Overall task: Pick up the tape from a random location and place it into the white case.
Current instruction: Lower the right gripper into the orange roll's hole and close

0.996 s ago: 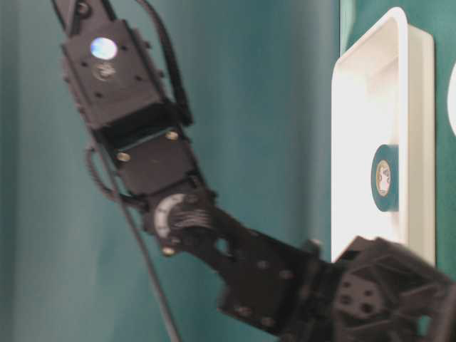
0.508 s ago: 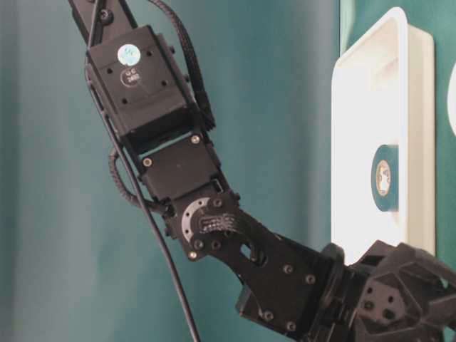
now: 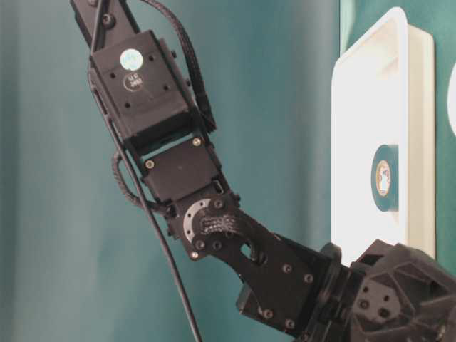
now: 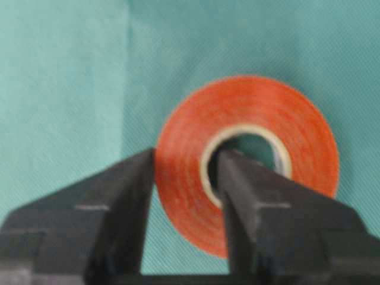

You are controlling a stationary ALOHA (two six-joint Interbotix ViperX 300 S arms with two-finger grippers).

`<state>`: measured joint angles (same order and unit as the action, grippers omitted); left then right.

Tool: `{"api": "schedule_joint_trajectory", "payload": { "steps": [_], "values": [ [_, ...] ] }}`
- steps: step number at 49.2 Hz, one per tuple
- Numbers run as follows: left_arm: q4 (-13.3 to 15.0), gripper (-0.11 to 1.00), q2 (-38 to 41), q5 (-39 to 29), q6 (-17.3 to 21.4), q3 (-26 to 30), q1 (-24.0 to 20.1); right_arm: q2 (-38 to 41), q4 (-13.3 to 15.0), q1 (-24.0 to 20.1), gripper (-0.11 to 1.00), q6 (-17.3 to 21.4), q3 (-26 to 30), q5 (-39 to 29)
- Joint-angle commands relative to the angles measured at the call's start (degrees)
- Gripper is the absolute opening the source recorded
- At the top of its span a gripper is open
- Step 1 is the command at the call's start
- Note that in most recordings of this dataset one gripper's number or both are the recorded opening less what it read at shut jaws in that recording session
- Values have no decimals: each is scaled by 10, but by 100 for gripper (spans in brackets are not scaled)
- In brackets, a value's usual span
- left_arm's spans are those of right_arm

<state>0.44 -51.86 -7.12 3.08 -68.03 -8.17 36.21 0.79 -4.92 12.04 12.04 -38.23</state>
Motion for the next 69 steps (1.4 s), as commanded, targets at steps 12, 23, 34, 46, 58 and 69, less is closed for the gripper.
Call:
{"api": "schedule_joint_trajectory", "payload": {
  "steps": [12, 23, 34, 46, 58, 69],
  "values": [
    [1, 97, 3, 3, 0, 6, -2, -11, 0, 1, 32, -2, 7, 1],
    [1, 97, 4, 3, 0, 6, -2, -18, -1, 0, 32, -3, 8, -3],
    [1, 97, 3, 4, 0, 7, -2, -44, 0, 0, 32, -4, 13, -21],
    [1, 97, 3, 4, 0, 6, -2, -83, 2, 0, 32, -9, 22, -42],
    [1, 97, 4, 4, 0, 6, -2, -124, 11, 1, 32, -8, 40, -76],
    [1, 97, 4, 4, 0, 7, -1, -143, 20, 1, 32, -11, 72, -131]
  ]
}}
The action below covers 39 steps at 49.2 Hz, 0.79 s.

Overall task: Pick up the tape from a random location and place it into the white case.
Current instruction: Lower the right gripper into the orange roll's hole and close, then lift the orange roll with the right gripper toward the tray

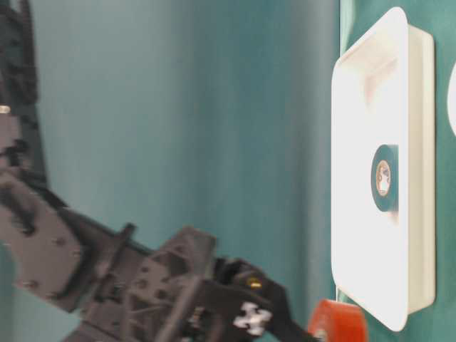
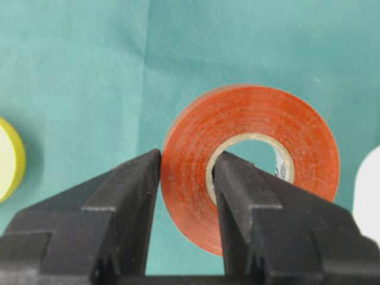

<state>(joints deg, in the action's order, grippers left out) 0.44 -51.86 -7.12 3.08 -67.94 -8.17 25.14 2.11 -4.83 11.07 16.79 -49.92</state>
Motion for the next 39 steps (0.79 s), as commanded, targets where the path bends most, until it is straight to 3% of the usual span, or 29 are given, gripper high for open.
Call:
{"api": "schedule_joint_trajectory", "payload": {
  "steps": [1, 39],
  "values": [
    [1, 97, 4, 4, 0, 6, -2, -33, 9, 0, 32, -2, 28, -18],
    [1, 97, 3, 4, 0, 6, -1, -33, 14, 0, 32, -30, 137, -129]
  ]
}}
